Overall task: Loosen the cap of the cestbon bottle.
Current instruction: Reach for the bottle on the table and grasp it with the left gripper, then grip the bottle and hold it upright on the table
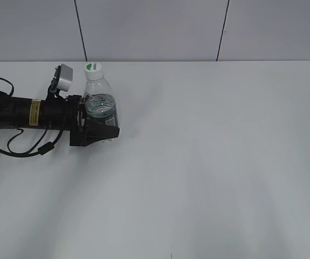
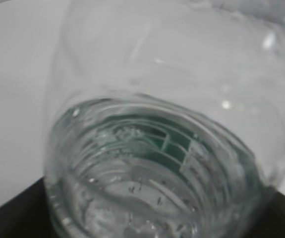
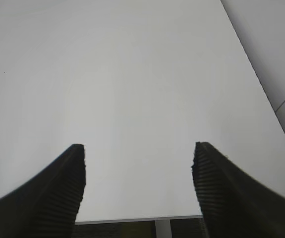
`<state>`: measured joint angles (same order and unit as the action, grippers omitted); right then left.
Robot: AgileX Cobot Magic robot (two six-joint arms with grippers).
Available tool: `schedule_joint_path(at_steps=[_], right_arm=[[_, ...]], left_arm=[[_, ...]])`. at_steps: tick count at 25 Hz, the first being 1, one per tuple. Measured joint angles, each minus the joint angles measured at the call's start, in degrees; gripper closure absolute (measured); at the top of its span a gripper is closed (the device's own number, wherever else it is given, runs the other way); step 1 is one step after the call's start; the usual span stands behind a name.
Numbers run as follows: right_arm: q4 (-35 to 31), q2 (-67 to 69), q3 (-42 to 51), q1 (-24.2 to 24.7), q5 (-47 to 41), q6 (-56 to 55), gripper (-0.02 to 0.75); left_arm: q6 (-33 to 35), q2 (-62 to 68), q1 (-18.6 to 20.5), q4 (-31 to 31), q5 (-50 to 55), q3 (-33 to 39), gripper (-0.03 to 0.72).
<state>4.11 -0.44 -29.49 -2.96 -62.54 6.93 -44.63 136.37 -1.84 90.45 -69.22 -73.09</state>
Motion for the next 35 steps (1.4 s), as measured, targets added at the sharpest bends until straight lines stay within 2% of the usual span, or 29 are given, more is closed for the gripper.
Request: schedule_joint_path(at_steps=[3, 9, 19, 27, 35], right_arm=[[0.00, 0.00, 0.00, 0.00, 0.00, 0.00, 0.220], [0.00, 0.00, 0.00, 0.00, 0.00, 0.00, 0.220], [0.08, 0.00, 0.00, 0.00, 0.00, 0.00, 0.220], [0.51, 0.00, 0.00, 0.00, 0.00, 0.00, 0.220], [0.60, 0.00, 0.00, 0.00, 0.04, 0.00, 0.220]], left_arm=[[0.00, 0.00, 0.00, 0.00, 0.00, 0.00, 0.121], [0.15, 0.00, 0.00, 0.06, 0.26, 0.00, 0.257], [0.21, 0.00, -0.39, 0.01, 0.26, 0.00, 0.262], [0.21, 0.00, -6.12, -1.02, 0.92, -0.03, 0.267], [0.21, 0.00, -13.18, -2.91, 1.60, -3.55, 0.270]])
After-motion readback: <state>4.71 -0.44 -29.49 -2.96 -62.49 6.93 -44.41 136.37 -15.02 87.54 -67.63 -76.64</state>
